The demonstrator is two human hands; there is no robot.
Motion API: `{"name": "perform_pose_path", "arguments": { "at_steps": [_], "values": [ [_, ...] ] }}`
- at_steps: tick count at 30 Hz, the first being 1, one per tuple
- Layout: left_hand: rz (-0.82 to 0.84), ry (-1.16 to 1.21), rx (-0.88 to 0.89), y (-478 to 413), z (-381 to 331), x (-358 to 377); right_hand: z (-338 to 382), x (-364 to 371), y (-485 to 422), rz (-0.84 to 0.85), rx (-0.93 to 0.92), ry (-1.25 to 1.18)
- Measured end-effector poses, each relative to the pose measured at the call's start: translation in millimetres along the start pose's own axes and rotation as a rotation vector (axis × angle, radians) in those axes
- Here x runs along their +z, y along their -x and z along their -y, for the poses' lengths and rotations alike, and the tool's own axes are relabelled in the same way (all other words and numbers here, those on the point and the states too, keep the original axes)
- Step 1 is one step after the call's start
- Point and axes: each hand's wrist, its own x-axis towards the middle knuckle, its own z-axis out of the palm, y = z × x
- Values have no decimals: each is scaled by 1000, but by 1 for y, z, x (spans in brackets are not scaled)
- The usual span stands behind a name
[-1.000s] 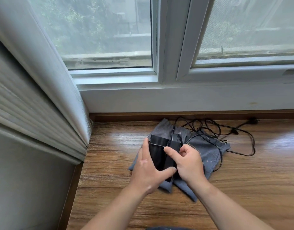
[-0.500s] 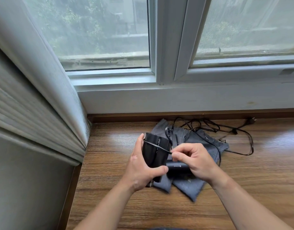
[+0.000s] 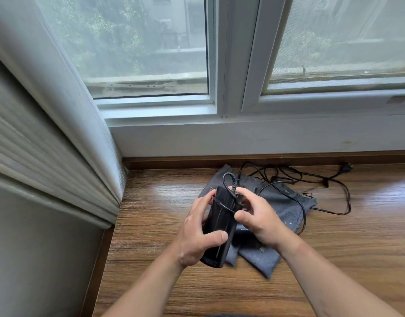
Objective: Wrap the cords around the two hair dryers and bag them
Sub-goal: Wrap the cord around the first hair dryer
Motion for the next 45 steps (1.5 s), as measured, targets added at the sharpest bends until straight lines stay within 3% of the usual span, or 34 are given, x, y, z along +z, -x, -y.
{"name": "perform_pose_path", "arguments": {
  "at_steps": [3,7,11,16,19,22,27,30,33,40,45],
  "values": [
    [-1,-46,-9,-1,-3,3,-1,8,2,-179,7,-7],
    [-142,-161,-5,-3,-11,18,-3,17,6,-352,93,67],
    [-175,-130,15,-2,-9,15,-5,7,6,-256,99,136],
    [-4,-23,53,-1,-15,-3,-5,-14,12,-85,61,97],
    [-42,-26,40,-6,-13,0,-1,-10,12,-164,46,78],
    [-240,-179,65,-8,-10,13,6,2,12,-357,61,216],
    [-240,-556,28,-3,-12,32,10,16,12,-506,115,320],
    [-315,-641,-17,-5,-8,39,13,21,14,-467,171,281],
    [-351,-563,-9,-8,-5,31,16,10,15,-294,127,158],
    [-99,-224,-22,-8,-5,1,18,-13,17,-12,78,3],
    [-109,-309,26,-10,-9,15,23,2,19,-188,45,21]
  ]
}}
